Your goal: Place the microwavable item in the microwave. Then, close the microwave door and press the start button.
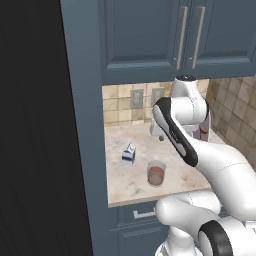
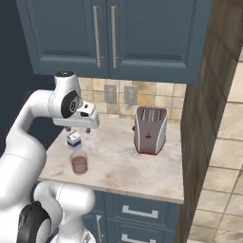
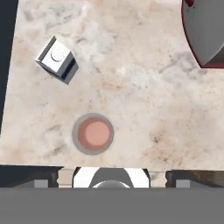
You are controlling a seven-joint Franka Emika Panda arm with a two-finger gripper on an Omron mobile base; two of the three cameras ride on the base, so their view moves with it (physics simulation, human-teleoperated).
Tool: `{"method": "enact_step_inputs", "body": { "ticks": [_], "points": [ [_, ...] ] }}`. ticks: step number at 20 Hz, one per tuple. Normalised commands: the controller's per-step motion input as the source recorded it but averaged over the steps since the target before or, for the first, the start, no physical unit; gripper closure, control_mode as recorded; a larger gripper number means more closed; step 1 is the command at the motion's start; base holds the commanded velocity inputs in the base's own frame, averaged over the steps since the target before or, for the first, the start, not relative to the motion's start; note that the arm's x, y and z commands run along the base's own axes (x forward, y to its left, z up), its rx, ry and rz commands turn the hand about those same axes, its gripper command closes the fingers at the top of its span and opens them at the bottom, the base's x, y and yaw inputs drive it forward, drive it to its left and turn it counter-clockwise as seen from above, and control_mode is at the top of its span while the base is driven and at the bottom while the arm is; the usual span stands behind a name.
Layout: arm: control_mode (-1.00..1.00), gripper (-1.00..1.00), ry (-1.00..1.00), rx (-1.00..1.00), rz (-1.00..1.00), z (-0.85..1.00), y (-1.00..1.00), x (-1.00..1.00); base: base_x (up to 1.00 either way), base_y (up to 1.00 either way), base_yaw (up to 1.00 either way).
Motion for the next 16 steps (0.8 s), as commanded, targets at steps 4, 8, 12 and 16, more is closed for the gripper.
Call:
{"method": "enact_step_inputs", "body": {
  "ticks": [4, 8, 12, 16],
  "points": [
    [-1.0, -1.0, 0.22, -0.02, -0.06, -0.98, 0.01, 0.0, 0.0, 0.0, 0.0],
    [-1.0, -1.0, 0.09, 0.01, -0.03, -0.62, -0.09, 0.0, 0.0, 0.0, 0.0],
    [-1.0, -1.0, 0.01, 0.03, 0.0, -0.45, -0.14, 0.04, 0.0, 0.0, 0.0],
    [-1.0, -1.0, 0.01, 0.07, 0.0, -0.47, -0.06, 0.28, 0.0, 0.0, 0.0]
  ]
}}
